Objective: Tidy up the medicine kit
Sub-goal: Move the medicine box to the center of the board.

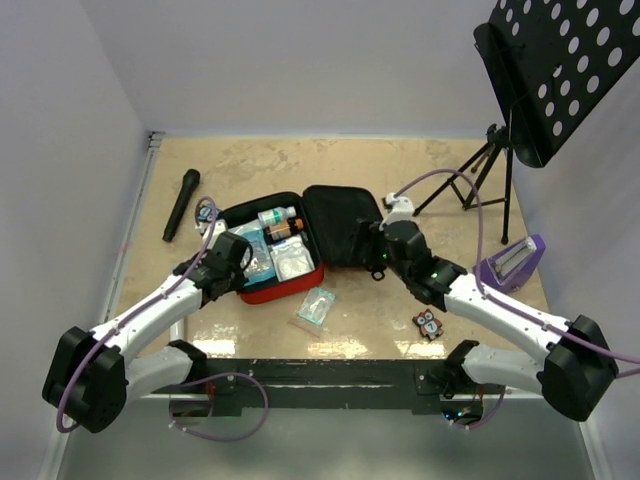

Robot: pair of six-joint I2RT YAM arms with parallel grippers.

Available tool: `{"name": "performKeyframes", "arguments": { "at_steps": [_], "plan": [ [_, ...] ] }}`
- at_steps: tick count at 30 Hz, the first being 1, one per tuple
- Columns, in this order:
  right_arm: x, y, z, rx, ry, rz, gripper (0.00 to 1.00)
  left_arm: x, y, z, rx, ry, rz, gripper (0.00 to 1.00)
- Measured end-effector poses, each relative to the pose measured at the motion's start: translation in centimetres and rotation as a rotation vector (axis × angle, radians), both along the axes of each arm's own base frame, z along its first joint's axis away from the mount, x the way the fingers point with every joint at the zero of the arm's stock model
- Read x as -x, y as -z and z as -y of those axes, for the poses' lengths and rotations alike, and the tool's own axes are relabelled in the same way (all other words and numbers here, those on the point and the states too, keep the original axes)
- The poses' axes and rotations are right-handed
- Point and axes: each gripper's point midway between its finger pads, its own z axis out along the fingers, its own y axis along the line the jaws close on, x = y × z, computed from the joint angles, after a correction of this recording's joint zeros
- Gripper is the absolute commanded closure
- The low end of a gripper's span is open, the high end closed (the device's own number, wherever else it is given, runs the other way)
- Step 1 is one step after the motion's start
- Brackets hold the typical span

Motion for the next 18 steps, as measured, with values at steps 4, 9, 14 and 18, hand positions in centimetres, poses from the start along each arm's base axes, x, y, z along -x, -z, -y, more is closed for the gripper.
{"name": "performKeyframes", "arguments": {
  "at_steps": [4, 9, 14, 18],
  "plan": [
    [2.4, -0.4, -4.7, 0.036, -0.163, 0.011, 0.18, 0.2, 0.1, 0.6, -0.003, 0.028, 0.005, 1.0],
    [2.2, -1.8, -7.8, 0.043, -0.238, 0.039, 0.23, 0.4, 0.1, 0.9, -0.008, 0.042, 0.014, 1.0],
    [0.7, -1.4, -11.3, 0.089, -0.295, 0.047, 0.28, 0.7, 0.1, 1.3, -0.014, 0.061, 0.018, 1.0],
    [0.6, 1.5, -13.1, 0.162, -0.347, 0.013, 0.36, 0.9, 0.1, 1.5, -0.019, 0.076, 0.018, 1.0]
  ]
}}
